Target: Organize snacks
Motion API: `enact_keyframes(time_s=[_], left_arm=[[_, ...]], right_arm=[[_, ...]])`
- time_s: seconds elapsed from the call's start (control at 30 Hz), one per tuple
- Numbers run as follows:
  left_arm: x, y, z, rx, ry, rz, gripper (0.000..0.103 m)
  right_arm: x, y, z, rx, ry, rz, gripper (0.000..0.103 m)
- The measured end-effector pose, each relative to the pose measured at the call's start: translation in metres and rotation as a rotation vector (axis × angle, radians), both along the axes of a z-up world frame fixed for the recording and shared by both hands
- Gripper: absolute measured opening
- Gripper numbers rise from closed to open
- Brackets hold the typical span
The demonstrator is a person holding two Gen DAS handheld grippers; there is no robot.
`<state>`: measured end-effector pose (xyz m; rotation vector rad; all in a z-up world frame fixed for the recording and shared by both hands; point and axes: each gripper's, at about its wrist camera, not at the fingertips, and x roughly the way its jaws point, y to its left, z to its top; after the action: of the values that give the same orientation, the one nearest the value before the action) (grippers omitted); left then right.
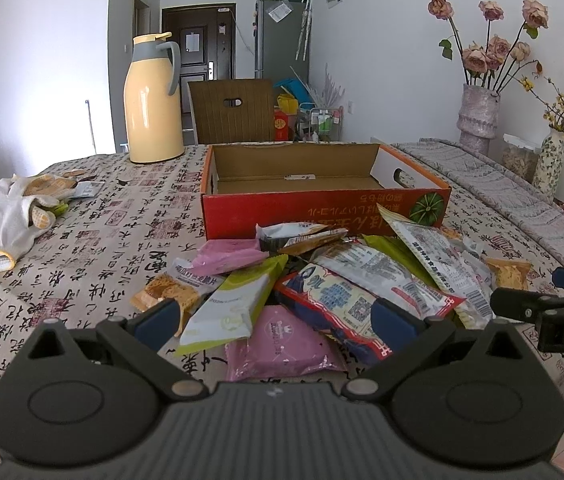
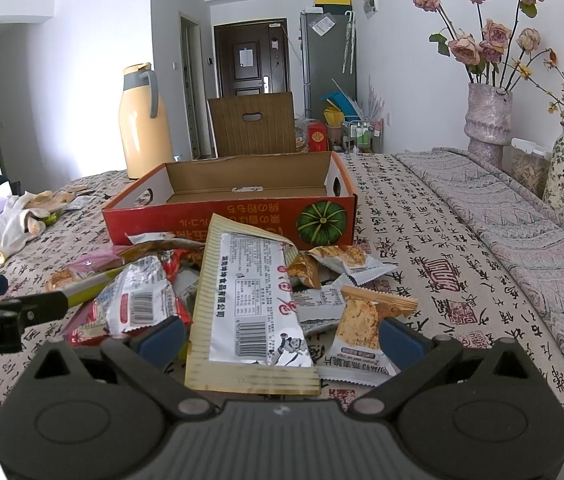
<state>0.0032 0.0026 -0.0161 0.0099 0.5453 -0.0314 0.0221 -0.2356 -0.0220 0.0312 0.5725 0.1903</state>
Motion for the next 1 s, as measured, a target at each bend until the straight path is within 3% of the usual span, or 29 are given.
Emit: enact_keyframes(time_s=[1.0], left_arm=[[0.0035,0.0077,-0.0064,-0.014,0.015,0.003,0.103]], right_arm=[[-0.0018,-0.0044,-0.0052,0.002,-0.001,-0.012,0.103]])
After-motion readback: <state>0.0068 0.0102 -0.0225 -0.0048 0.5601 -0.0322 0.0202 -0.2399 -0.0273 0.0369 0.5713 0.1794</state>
